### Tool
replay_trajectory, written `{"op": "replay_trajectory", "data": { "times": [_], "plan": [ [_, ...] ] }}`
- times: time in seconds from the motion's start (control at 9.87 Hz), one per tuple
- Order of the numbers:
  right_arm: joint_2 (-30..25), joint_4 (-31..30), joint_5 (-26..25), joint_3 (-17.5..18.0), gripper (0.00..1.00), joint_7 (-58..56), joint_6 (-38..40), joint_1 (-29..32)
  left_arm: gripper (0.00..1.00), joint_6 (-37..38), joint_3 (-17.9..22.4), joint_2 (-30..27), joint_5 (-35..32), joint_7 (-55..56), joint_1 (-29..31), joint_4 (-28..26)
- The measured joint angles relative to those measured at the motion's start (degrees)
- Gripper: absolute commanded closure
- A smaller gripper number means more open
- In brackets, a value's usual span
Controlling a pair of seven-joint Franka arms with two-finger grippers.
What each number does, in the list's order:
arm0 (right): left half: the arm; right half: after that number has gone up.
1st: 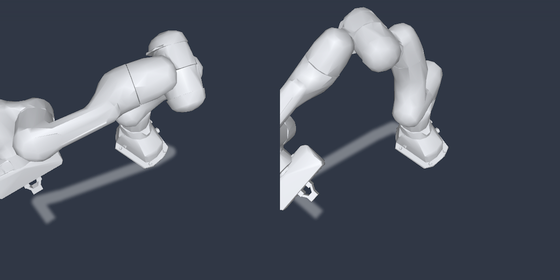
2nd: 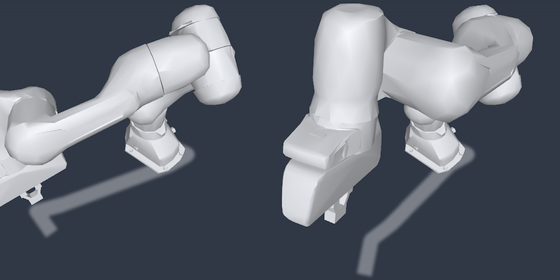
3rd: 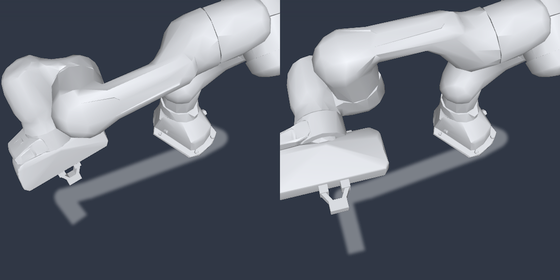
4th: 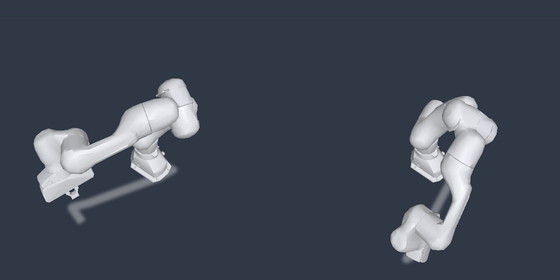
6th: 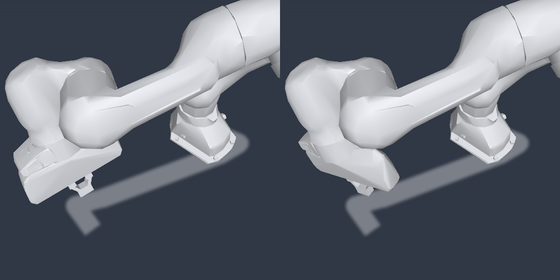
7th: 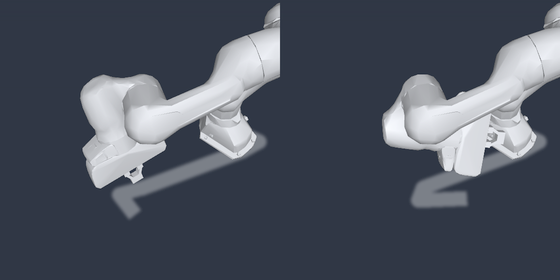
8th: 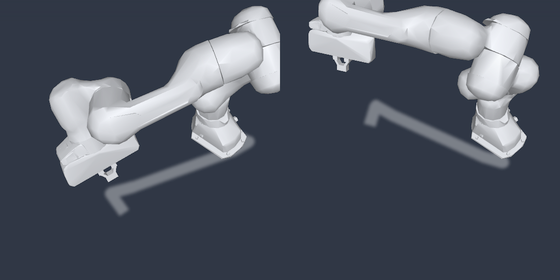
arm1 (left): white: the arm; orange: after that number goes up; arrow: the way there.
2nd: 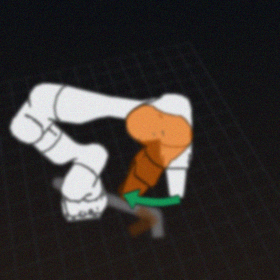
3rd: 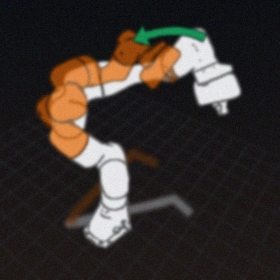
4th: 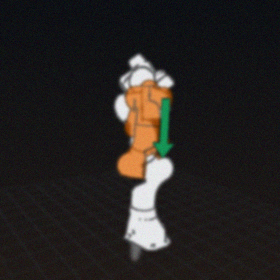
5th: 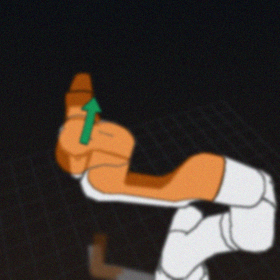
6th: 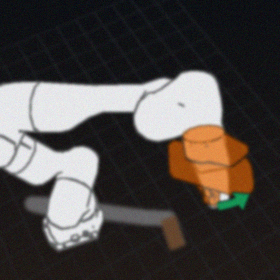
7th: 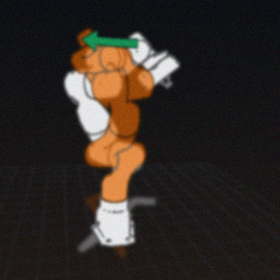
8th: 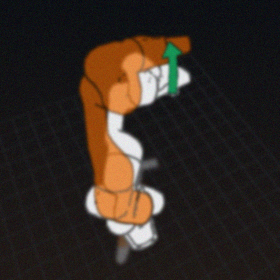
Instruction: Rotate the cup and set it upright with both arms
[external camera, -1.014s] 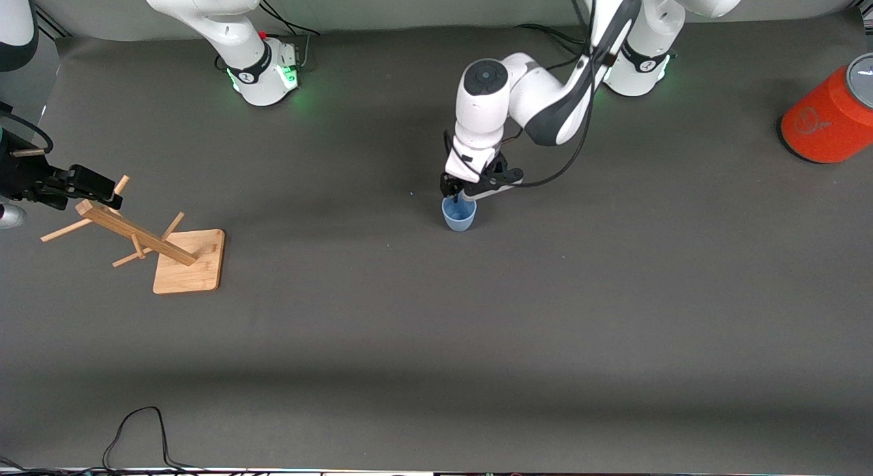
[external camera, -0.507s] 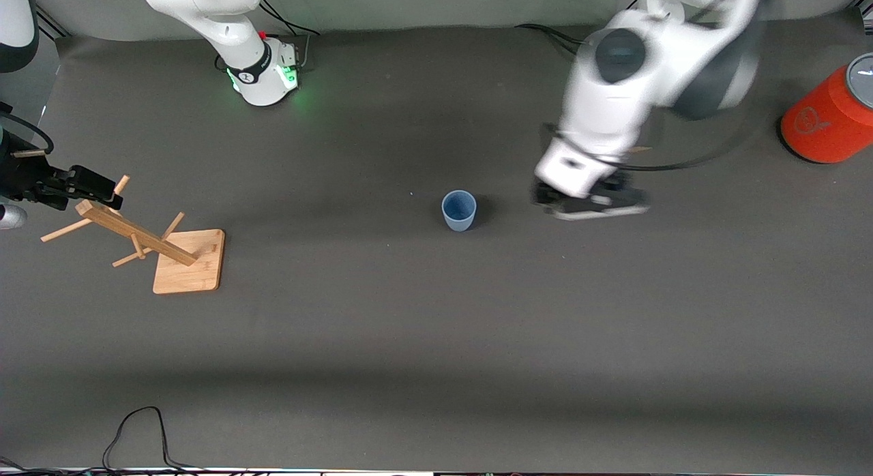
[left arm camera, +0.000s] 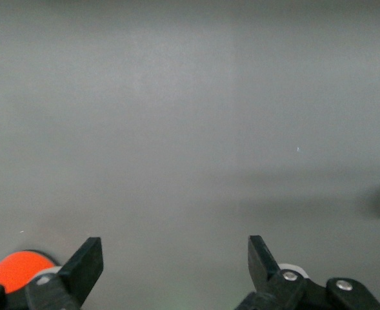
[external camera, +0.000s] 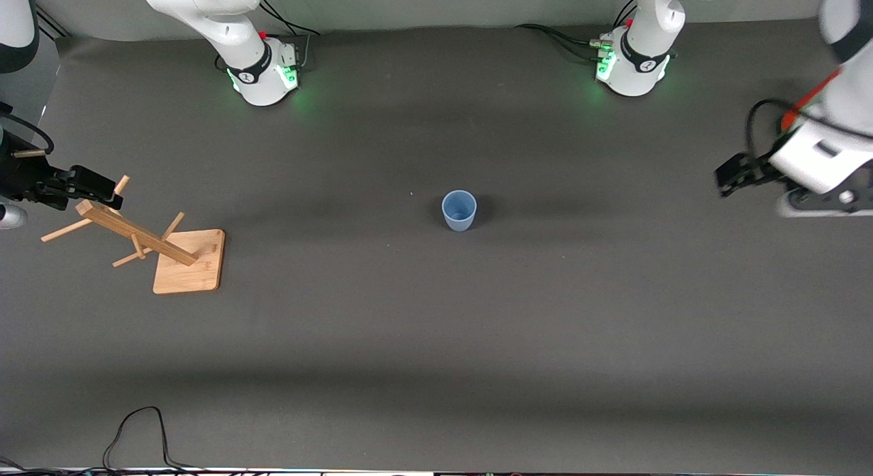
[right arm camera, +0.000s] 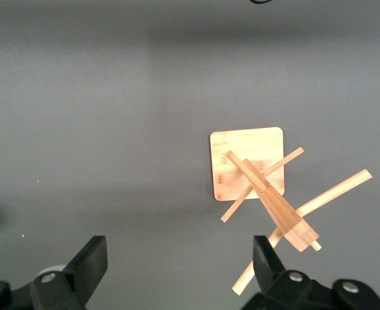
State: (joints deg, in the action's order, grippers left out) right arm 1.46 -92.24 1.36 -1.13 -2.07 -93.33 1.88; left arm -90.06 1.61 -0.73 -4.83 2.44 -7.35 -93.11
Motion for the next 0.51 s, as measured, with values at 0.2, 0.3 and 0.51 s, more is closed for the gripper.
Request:
{"op": "replay_trajectory", "data": {
  "times": [0.2, 0.3, 0.51],
  "plan": [
    [0.02, -0.01, 0.00, -0.01, 0.00, -1.25, 0.04, 0.01, 0.00, 0.70, -0.08, -1.47, 2.79, -0.37, -0.06, 0.11],
    [0.02, -0.02, 0.00, -0.01, 0.00, -1.26, 0.06, 0.01, 0.00, 0.70, 0.18, -1.78, 4.03, -0.37, -0.05, 0.15],
    [0.02, -0.02, 0.00, -0.01, 0.00, -1.27, 0.08, 0.01, 0.00, 0.45, 0.87, -1.89, 4.31, -0.73, -0.03, 0.19]
  ]
}}
